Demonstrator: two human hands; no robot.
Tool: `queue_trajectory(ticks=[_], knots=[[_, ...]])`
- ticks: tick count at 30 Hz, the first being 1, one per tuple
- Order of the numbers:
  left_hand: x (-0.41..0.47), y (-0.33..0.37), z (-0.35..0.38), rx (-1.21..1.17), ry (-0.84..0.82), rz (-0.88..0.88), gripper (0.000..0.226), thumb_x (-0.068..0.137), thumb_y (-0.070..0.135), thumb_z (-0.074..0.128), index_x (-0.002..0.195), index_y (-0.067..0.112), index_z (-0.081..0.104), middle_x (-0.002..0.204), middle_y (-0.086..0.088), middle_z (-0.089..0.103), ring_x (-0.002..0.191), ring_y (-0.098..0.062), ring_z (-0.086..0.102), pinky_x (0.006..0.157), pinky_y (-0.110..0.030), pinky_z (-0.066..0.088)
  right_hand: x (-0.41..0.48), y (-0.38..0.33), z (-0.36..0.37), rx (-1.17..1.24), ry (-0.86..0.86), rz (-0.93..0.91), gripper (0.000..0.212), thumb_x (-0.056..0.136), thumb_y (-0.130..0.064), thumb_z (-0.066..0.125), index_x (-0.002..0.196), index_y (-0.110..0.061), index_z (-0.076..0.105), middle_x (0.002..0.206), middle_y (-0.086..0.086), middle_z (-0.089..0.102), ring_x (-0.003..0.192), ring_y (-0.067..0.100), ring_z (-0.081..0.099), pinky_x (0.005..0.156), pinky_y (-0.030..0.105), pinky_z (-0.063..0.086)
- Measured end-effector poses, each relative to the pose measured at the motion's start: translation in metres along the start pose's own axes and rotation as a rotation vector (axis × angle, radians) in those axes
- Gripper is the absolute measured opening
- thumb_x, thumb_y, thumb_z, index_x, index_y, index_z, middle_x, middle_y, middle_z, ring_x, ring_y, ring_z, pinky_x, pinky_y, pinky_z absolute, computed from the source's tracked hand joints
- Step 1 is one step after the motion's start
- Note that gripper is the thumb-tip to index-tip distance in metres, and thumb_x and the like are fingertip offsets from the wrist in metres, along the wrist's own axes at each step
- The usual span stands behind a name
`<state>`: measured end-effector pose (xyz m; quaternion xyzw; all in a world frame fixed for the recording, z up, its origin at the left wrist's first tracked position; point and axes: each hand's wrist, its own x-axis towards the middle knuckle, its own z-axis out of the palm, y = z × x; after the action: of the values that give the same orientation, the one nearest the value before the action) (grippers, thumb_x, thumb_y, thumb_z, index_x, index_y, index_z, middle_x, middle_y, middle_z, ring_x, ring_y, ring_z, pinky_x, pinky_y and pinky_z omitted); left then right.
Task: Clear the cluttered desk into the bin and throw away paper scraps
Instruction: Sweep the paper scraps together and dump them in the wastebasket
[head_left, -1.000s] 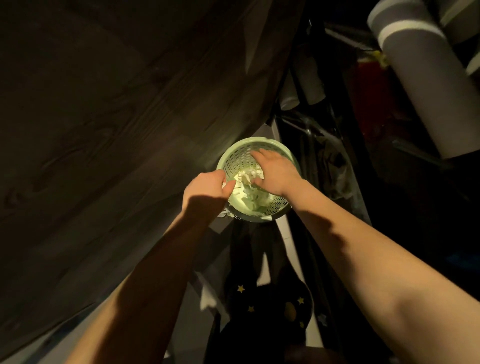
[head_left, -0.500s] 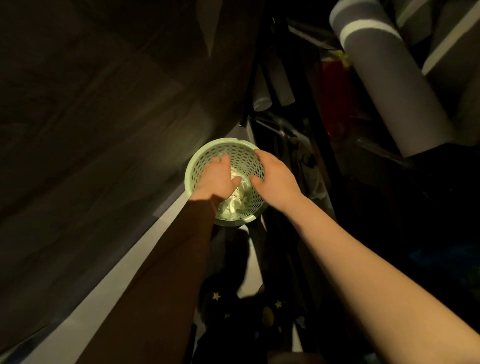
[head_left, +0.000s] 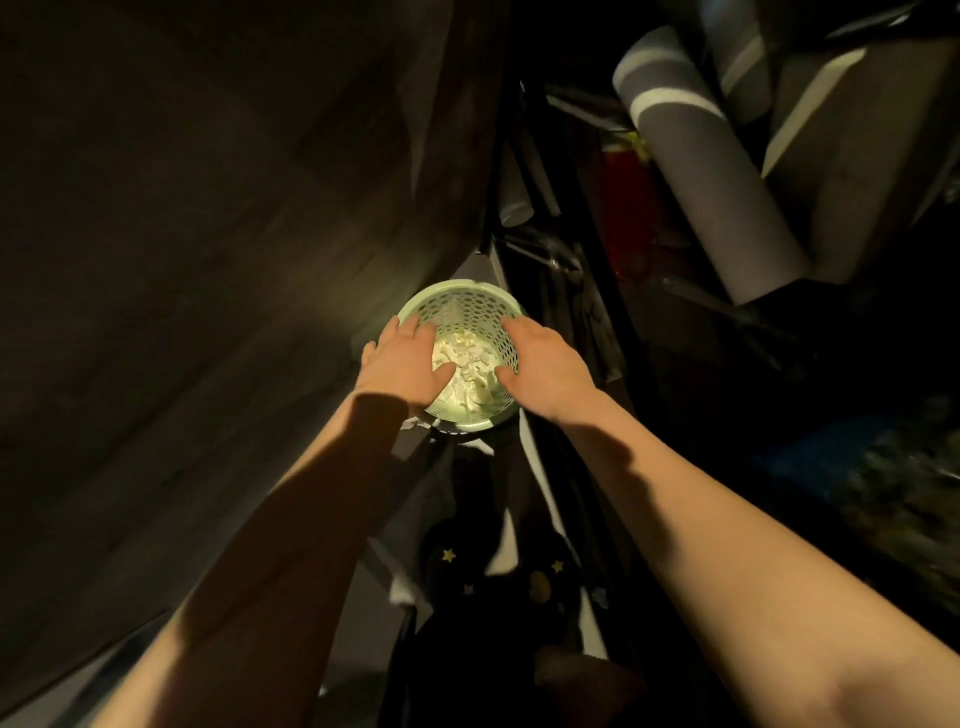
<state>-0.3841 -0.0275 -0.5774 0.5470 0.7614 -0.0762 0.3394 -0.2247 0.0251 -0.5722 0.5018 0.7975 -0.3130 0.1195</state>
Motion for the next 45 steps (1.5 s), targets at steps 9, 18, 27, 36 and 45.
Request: queue_trajectory(ticks=[9,18,27,36,45], knots=[[-0.098,0.024,-0.076,0.044,-0.034,0.006,0.063,0.093,0.042,0.045,0.146,0.016,0.023,0.157,-0.006,0.016,0.146,-0.025,0.006,0.117,-0.05,0.013,-0.081,-0.044,-0.07,-0.065,-0.049,0.013,0.063,0.089,-0.031,0.054,0.144,-0.014,0.028,0.15,0.008,0.032,0.135,0.029,0.033,0.105,0.046,0.037],[-0.209,0.066,-0.175,0.063,0.075,0.031,0.061,0.093,0.042,0.044,0.145,0.015,0.026,0.156,-0.008,0.016,0.146,-0.026,0.005,0.116,-0.051,0.014,-0.175,-0.102,-0.169,-0.015,0.121,-0.045,0.06,0.087,-0.032,0.054,0.141,-0.014,0.035,0.139,0.007,0.043,0.127,0.029,0.042,0.097,0.044,0.042],[-0.31,0.104,-0.251,0.012,0.263,0.084,0.06,0.093,0.041,0.047,0.143,0.013,0.031,0.155,-0.008,0.021,0.146,-0.024,0.008,0.116,-0.049,0.017,-0.27,-0.135,-0.254,0.093,0.259,-0.049,0.053,0.091,-0.03,0.05,0.14,-0.015,0.036,0.142,0.005,0.042,0.126,0.026,0.041,0.1,0.041,0.04],[-0.34,0.2,-0.288,0.068,0.304,0.303,0.059,0.093,0.039,0.047,0.144,0.014,0.03,0.155,-0.009,0.02,0.146,-0.025,0.008,0.116,-0.047,0.015,-0.344,-0.08,-0.317,0.213,0.438,0.062,0.048,0.092,-0.026,0.051,0.137,-0.017,0.042,0.138,0.003,0.048,0.124,0.023,0.045,0.098,0.036,0.042],[-0.323,0.335,-0.274,0.237,0.202,0.638,0.061,0.092,0.04,0.048,0.143,0.013,0.03,0.153,-0.013,0.024,0.143,-0.029,0.018,0.116,-0.046,0.022,-0.416,0.031,-0.336,0.246,0.557,0.378,0.046,0.093,-0.026,0.048,0.137,-0.015,0.041,0.137,0.008,0.047,0.122,0.027,0.045,0.097,0.035,0.039]])
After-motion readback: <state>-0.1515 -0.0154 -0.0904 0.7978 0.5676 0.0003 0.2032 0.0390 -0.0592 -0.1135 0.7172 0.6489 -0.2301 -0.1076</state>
